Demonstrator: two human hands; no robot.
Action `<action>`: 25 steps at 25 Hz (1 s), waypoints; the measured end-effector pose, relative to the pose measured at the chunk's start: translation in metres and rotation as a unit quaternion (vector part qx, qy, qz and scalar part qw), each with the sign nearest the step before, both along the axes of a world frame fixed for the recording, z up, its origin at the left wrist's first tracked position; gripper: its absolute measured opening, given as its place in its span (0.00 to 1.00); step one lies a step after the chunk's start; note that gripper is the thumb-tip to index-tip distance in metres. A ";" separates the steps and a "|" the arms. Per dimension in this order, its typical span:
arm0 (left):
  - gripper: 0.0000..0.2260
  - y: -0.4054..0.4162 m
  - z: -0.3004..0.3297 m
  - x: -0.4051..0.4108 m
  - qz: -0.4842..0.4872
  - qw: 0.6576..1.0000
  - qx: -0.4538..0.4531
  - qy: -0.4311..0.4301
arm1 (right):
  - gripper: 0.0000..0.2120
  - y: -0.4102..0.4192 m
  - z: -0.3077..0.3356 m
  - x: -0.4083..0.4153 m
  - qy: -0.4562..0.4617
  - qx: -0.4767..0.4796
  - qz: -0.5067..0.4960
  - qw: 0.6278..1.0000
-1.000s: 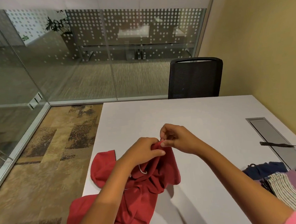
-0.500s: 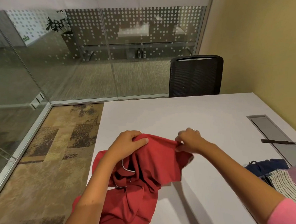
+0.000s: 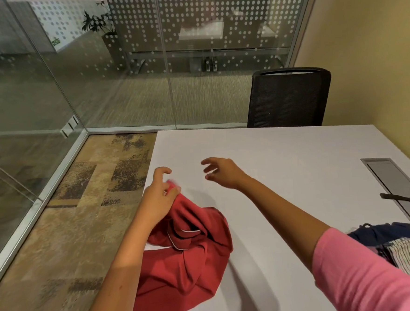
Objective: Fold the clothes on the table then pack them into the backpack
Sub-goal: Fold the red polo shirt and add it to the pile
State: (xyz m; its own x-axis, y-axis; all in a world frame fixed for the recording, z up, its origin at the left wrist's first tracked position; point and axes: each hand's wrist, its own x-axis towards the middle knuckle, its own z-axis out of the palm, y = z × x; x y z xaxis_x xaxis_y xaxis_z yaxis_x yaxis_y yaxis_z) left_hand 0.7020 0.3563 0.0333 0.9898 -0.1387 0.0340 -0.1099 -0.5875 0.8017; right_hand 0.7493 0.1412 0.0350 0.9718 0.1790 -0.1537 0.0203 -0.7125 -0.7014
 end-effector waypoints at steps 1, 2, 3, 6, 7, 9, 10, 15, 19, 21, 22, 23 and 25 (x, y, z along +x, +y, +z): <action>0.11 0.009 -0.006 -0.001 0.006 1.000 0.000 0.005 | 0.18 -0.002 -0.013 -0.003 0.025 0.000 0.000 1.000; 0.09 0.016 -0.010 -0.004 0.017 1.000 -0.005 0.015 | 0.17 -0.005 -0.027 -0.008 0.054 -0.006 0.002 0.999; 0.08 0.022 -0.015 -0.006 0.032 0.999 -0.011 0.026 | 0.16 -0.007 -0.042 -0.012 0.084 -0.013 0.003 0.996; 0.09 0.037 -0.026 -0.011 0.049 0.998 -0.029 0.034 | 0.18 -0.007 -0.082 -0.028 0.168 -0.018 0.012 0.986; 0.10 0.040 -0.028 -0.012 0.049 0.998 -0.037 0.033 | 0.19 -0.005 -0.094 -0.032 0.191 -0.005 0.012 0.981; 0.10 0.046 -0.032 -0.012 0.057 0.997 -0.043 0.036 | 0.17 -0.001 -0.111 -0.038 0.223 0.031 -0.002 0.974; 0.08 0.048 -0.032 -0.011 0.064 0.996 -0.043 0.038 | 0.15 0.000 -0.116 -0.039 0.231 0.045 -0.011 0.972; 0.06 0.056 -0.035 -0.005 0.115 0.992 -0.032 0.034 | 0.17 -0.007 -0.121 -0.044 0.233 0.079 -0.039 0.969; 0.05 0.067 -0.042 0.000 0.173 0.985 0.013 0.027 | 0.07 -0.020 -0.116 -0.052 0.112 0.125 -0.075 0.983; 0.05 0.069 -0.042 -0.001 0.183 0.982 0.028 0.034 | 0.06 -0.022 -0.111 -0.055 0.055 0.123 -0.108 0.985; 0.05 0.070 -0.041 -0.002 0.186 0.982 0.027 0.034 | 0.06 -0.023 -0.109 -0.055 0.043 0.131 -0.131 0.982; 0.05 0.071 -0.040 -0.003 0.189 0.981 0.023 0.033 | 0.06 -0.025 -0.108 -0.055 0.045 0.140 -0.147 0.978; 0.05 0.072 -0.037 -0.006 0.189 0.981 0.018 0.030 | 0.06 -0.025 -0.109 -0.054 0.079 0.148 -0.142 0.976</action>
